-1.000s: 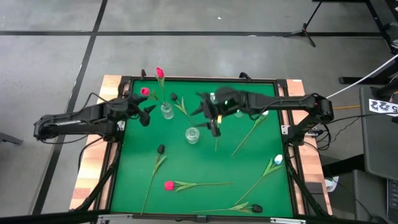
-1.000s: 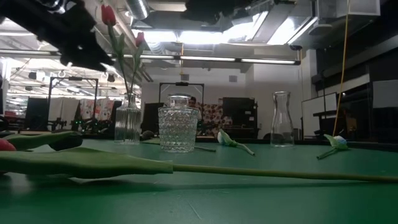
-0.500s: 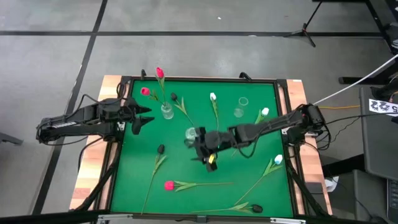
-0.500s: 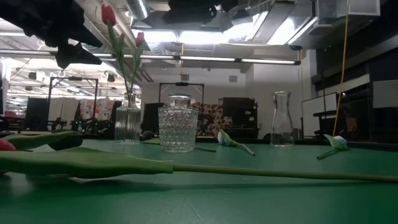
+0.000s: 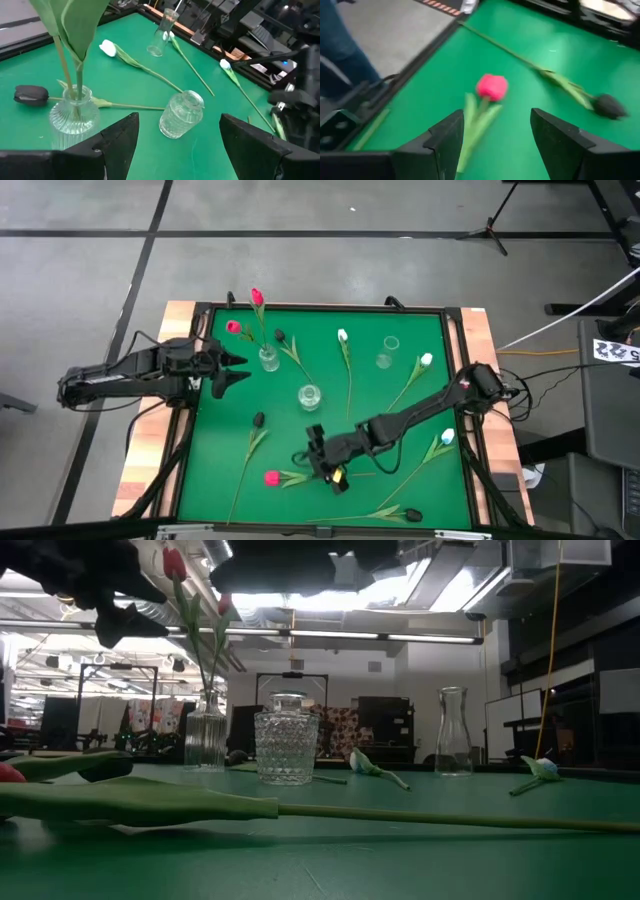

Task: Sort flowers into vase by color
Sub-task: Put the pink tulip into the top left transparent vase

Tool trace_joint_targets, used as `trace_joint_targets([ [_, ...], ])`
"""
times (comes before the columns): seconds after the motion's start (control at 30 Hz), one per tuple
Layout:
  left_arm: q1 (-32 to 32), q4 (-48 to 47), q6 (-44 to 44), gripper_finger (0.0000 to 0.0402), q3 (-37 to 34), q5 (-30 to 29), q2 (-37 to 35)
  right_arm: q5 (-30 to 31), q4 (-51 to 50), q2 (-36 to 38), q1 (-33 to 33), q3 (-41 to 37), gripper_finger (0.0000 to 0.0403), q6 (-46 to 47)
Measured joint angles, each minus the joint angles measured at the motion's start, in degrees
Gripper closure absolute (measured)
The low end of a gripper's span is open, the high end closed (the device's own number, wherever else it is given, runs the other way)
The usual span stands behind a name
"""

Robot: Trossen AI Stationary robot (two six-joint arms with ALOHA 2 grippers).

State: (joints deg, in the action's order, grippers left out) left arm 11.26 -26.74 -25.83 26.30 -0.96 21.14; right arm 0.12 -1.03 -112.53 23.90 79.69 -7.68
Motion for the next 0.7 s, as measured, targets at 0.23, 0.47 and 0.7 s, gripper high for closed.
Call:
trace_joint_targets([
  [0.23,-1.5,0.4,-1.2,0.0130,-0.1,-0.3,1.8,3.4,-4.3,-3.6,2.9,0.0,0.0175,4.2],
  [0.47,-2.7,0.4,-1.3,0.0130,-0.1,-0.8,2.3,3.7,-5.0,-7.8,3.1,0.0,0.0175,9.5],
  [0.7,-2.8,0.4,-1.7,0.0130,-0.1,-0.8,2.3,4.4,-7.0,-10.3,3.1,0.0,0.0176,16.4],
])
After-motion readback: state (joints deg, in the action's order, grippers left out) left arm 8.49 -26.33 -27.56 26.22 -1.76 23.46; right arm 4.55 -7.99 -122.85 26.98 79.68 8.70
